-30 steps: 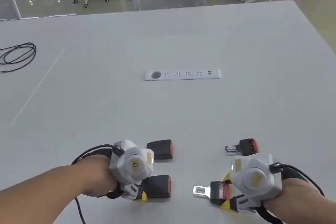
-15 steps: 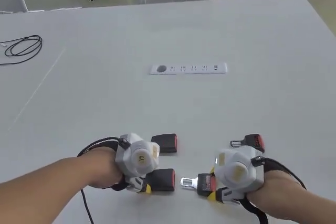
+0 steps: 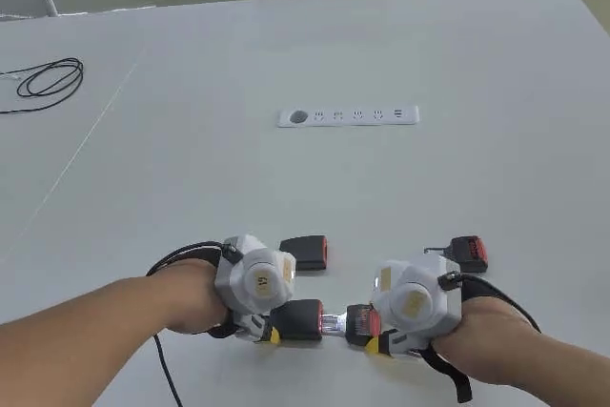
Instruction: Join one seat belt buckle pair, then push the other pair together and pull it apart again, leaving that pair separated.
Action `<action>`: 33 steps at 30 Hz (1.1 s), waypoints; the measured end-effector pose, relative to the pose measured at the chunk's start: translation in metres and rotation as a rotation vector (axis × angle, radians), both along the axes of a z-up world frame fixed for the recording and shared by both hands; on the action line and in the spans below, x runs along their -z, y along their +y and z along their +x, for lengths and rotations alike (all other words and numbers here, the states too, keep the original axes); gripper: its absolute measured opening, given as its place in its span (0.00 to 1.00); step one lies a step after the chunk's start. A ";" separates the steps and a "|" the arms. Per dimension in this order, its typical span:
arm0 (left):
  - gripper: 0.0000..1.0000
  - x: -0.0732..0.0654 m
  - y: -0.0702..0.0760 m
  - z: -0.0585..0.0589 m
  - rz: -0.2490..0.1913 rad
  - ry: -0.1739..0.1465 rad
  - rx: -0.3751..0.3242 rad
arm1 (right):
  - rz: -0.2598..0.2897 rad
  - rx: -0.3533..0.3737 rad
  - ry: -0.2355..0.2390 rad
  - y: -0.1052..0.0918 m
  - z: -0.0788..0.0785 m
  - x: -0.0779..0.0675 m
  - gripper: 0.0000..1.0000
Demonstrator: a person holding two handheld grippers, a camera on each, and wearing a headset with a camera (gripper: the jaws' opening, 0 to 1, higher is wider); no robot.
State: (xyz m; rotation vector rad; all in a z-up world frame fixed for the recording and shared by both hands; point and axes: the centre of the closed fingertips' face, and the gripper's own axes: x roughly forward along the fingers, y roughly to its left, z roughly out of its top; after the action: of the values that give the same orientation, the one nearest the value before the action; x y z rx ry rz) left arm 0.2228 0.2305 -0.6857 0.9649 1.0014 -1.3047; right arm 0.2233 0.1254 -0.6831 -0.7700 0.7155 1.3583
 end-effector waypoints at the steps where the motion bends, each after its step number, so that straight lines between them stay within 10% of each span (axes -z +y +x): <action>1: 0.31 0.000 0.000 0.000 0.002 0.000 0.002 | 0.002 -0.003 -0.002 0.001 0.001 0.000 0.33; 33: 0.28 0.000 0.000 0.000 -0.018 0.001 0.054 | 0.036 -0.007 0.021 0.028 0.007 0.000 0.29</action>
State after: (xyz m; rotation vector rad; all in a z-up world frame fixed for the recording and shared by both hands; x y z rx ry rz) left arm 0.2229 0.2304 -0.6856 0.9833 0.9691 -1.3565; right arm 0.2306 0.1530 -0.6835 -0.7316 0.7038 1.3838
